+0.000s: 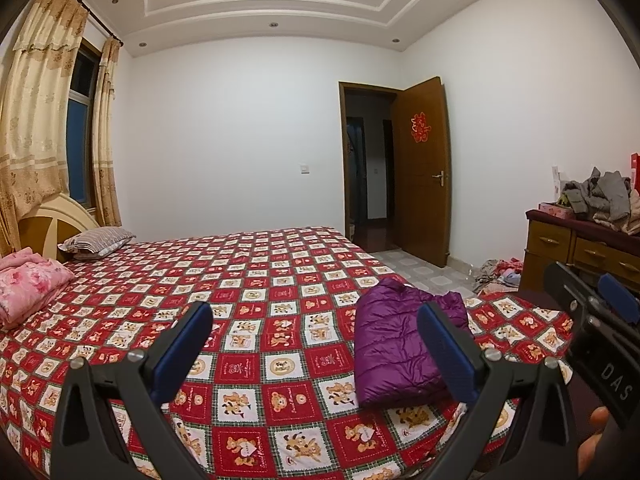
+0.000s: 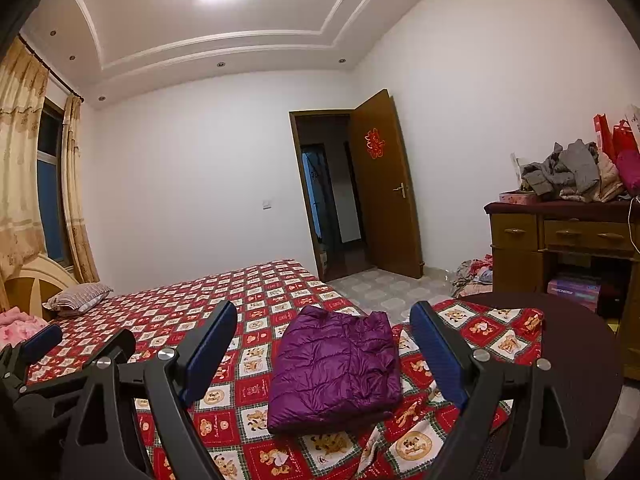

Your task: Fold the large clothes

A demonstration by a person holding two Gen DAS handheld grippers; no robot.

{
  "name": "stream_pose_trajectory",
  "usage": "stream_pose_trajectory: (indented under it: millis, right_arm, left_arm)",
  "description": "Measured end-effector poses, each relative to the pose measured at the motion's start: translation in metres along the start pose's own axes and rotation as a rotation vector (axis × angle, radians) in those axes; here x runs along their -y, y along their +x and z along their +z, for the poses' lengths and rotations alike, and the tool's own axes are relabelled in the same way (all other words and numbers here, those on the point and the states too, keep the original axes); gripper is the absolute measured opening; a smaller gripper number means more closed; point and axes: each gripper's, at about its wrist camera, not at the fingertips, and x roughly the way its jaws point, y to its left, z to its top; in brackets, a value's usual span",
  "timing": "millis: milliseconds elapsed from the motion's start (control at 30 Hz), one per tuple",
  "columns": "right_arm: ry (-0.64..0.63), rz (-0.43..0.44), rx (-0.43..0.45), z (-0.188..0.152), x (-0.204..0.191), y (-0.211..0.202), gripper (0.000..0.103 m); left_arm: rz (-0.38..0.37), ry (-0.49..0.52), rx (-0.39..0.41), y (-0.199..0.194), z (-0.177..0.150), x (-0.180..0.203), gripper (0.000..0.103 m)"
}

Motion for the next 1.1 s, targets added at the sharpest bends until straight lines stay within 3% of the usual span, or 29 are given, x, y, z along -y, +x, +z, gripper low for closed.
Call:
stream_pose_trajectory:
  millis: [267, 567, 767, 1100]
  right_arm:
    - [0.000, -0.002, -0.002, 0.000, 0.001, 0.001, 0.089]
    - [0.006, -0.014, -0.010, -0.001, 0.002, 0.002, 0.089]
    - [-0.005, -0.022, 0.000, -0.002, -0.002, 0.000, 0.089]
    - [-0.005, -0.010, -0.022, -0.004, -0.004, 0.003, 0.089]
  left_arm:
    - [0.036, 0.026, 0.045, -0.003, 0.001, 0.008, 0.103]
    - [0.060, 0.010, 0.021, 0.002, 0.001, 0.006, 0.103]
    - [0.021, -0.032, -0.019, 0.007, 0.000, -0.001, 0.103]
    - [0.041, -0.006, -0.034, 0.007, -0.004, 0.002, 0.103]
